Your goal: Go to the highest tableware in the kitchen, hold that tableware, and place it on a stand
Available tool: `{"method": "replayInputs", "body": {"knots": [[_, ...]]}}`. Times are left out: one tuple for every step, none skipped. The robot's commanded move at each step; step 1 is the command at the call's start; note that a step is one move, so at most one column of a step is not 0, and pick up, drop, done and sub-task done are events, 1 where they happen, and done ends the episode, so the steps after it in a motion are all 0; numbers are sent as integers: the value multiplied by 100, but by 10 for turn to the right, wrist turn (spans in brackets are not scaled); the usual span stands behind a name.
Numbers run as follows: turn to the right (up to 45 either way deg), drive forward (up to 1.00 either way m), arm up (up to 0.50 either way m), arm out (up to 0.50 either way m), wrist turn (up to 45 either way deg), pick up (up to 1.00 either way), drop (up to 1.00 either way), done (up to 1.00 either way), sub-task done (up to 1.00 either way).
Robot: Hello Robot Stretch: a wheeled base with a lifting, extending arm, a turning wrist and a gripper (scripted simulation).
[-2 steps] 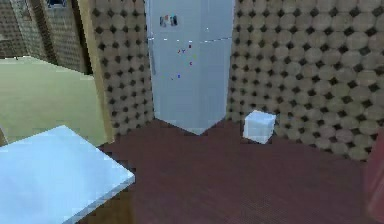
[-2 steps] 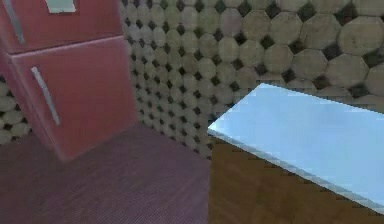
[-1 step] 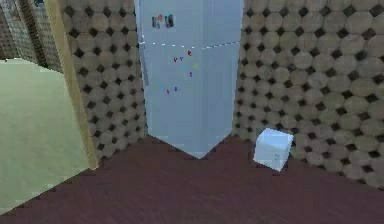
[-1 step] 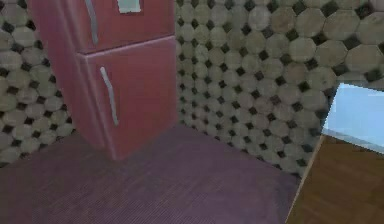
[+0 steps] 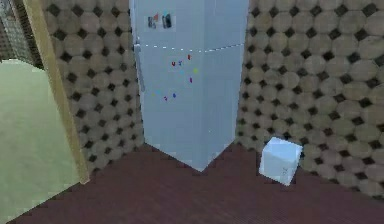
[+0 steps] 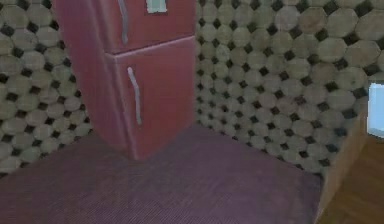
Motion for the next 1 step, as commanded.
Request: {"method": "replayInputs", "body": {"knots": [[-450, 0, 0, 0, 0, 0, 0, 0, 0]]}}
